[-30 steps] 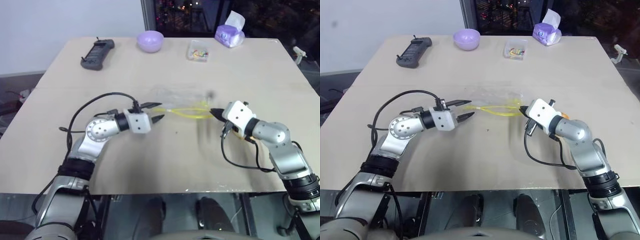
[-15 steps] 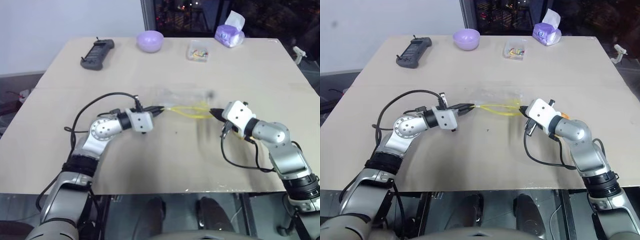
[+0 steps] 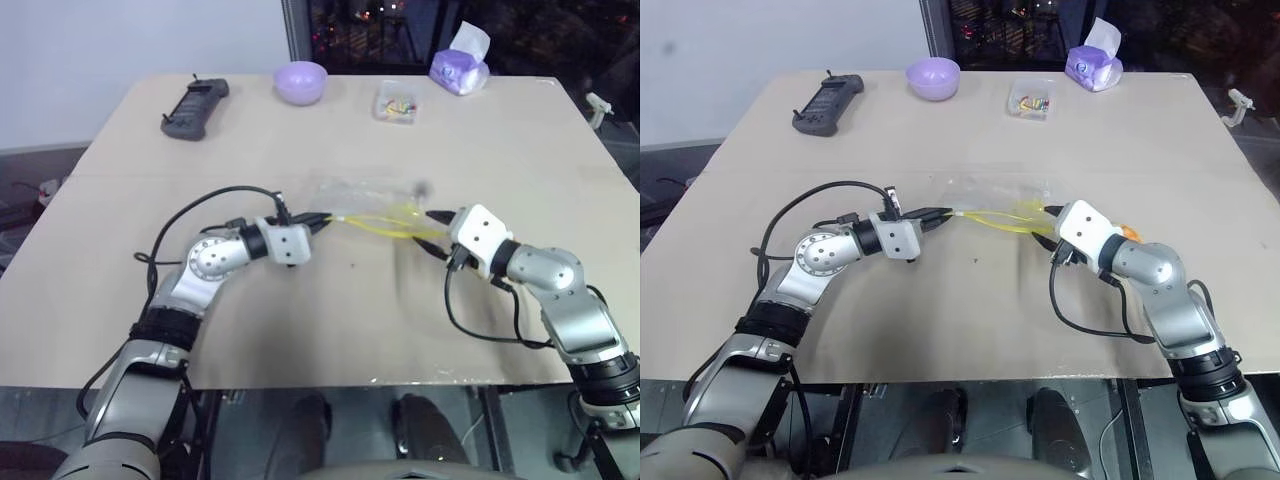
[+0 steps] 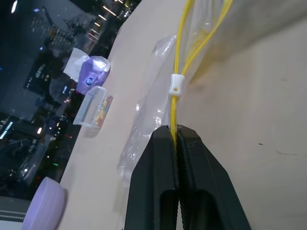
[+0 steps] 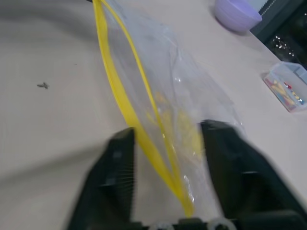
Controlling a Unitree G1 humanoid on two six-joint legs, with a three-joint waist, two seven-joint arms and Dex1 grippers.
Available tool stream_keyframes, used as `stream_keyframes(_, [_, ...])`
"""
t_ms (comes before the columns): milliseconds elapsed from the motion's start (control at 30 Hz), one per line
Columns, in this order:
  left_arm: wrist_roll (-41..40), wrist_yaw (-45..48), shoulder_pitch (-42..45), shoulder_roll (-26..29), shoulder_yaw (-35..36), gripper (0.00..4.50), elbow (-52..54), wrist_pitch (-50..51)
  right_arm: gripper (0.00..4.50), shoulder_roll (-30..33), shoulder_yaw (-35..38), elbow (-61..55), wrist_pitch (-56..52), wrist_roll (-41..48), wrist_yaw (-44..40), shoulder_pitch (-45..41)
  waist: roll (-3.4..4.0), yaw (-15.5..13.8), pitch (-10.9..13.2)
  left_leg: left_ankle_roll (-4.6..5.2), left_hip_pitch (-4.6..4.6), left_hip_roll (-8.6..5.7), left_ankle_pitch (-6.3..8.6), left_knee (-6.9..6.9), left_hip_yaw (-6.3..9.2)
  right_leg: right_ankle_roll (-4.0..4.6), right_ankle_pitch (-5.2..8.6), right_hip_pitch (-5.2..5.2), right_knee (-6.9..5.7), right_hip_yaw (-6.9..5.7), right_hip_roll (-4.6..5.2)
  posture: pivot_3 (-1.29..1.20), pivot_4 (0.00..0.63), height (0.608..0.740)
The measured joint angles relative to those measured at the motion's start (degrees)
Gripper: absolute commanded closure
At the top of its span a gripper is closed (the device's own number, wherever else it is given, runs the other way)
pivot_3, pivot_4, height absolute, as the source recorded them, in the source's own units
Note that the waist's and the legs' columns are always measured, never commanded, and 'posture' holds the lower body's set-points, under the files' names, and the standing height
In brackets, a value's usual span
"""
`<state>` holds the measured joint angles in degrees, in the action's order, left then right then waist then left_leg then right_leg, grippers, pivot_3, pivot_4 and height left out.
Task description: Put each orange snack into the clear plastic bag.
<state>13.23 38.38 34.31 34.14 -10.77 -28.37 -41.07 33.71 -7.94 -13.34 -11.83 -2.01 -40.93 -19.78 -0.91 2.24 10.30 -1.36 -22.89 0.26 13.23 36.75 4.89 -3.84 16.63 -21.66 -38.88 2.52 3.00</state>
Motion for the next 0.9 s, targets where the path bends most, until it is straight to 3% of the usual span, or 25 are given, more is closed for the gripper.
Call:
stream_keyframes(100, [0.0, -0.1, 0.02, -0.02, -0.03, 4.5, -0.03, 0.0, 1.73, -0.65, 1.11, -1.1, 0.17, 2.15, -0.1, -0.01, 0.0, 0.05, 0.0, 0.0, 0.0, 0.0, 0.0, 0.0, 0.0, 0.0, 0.0, 0.0, -0.01, 0.0, 0.0, 0.0, 0.15, 0.74])
stream_keyframes(133, [0.0, -0.14, 0.03, -0.04, -0.03, 4.5, -0.07, 0.0, 1.97, -1.08, 1.49, -1.63, 0.7, 3.13, -0.12, -0.04, 0.0, 0.04, 0.0, 0.0, 0.0, 0.0, 0.0, 0.0, 0.01, 0.0, 0.0, 0.0, 0.0, 0.0, 0.0, 0.0, 0.15, 0.74])
stream_keyframes(200, [0.0, -0.15, 0.09, -0.18, -0.08, 4.5, -0.07, 0.0, 2.56, -1.79, 1.51, -1.96, 1.12, 4.08, -0.18, -0.15, 0.0, 0.02, 0.0, 0.0, 0.0, 0.0, 0.0, 0.01, 0.01, 0.0, 0.0, 0.0, -0.01, 0.0, 0.0, 0.0, 0.15, 0.74])
stream_keyframes(333, [-0.01, -0.16, 0.17, -0.64, -0.11, 4.5, -0.08, 0.03, 4.39, -3.1, -0.44, -1.59, 2.71, 3.88, -0.32, -0.16, 0.0, 0.01, 0.0, 0.0, 0.0, 0.0, 0.0, 0.01, 0.01, 0.0, 0.0, 0.0, -0.01, -0.01, 0.0, 0.0, 0.15, 0.74])
stream_keyframes(900, [-1.48, 0.22, -0.11, -2.46, -0.56, 4.5, 1.99, 1.4, 4.46, -7.84, -4.45, 14.41, 8.4, -2.76, 3.0, -5.78, 0.0, 0.11, 0.0, 0.0, 0.01, 0.0, 0.0, 0.04, 0.0, 0.0, 0.0, 0.0, -0.03, 0.01, 0.0, 0.0, 0.15, 0.74])
